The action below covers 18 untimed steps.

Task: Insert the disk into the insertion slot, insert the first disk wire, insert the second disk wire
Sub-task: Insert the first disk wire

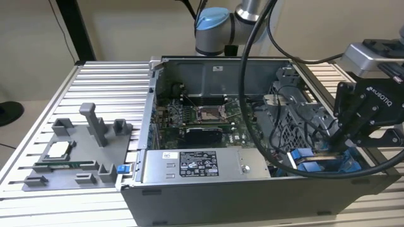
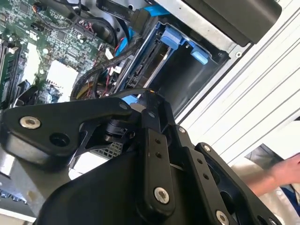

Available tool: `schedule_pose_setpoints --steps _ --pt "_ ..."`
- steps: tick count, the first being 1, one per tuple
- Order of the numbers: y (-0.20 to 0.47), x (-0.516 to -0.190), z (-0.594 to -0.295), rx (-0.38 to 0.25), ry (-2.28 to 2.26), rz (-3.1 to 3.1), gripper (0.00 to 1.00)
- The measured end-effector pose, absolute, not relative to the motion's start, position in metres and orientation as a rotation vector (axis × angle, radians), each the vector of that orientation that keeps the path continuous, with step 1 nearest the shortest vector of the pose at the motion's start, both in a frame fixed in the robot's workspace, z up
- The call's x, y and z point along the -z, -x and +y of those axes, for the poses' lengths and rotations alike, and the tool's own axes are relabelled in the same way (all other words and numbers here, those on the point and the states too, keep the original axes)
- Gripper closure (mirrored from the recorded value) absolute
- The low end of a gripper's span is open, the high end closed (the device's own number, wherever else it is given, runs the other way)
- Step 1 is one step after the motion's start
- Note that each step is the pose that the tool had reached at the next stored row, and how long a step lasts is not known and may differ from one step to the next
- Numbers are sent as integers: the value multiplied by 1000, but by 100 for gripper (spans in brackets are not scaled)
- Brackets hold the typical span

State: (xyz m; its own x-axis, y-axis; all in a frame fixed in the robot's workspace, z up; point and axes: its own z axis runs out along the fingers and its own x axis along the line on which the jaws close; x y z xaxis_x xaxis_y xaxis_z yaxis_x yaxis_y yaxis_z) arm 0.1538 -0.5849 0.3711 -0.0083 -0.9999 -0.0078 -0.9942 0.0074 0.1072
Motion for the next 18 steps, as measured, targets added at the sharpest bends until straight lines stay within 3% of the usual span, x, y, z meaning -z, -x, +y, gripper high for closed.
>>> schedule_pose_setpoints --steps 18 --pt "-157 -370 -585 140 -2154 -2171 100"
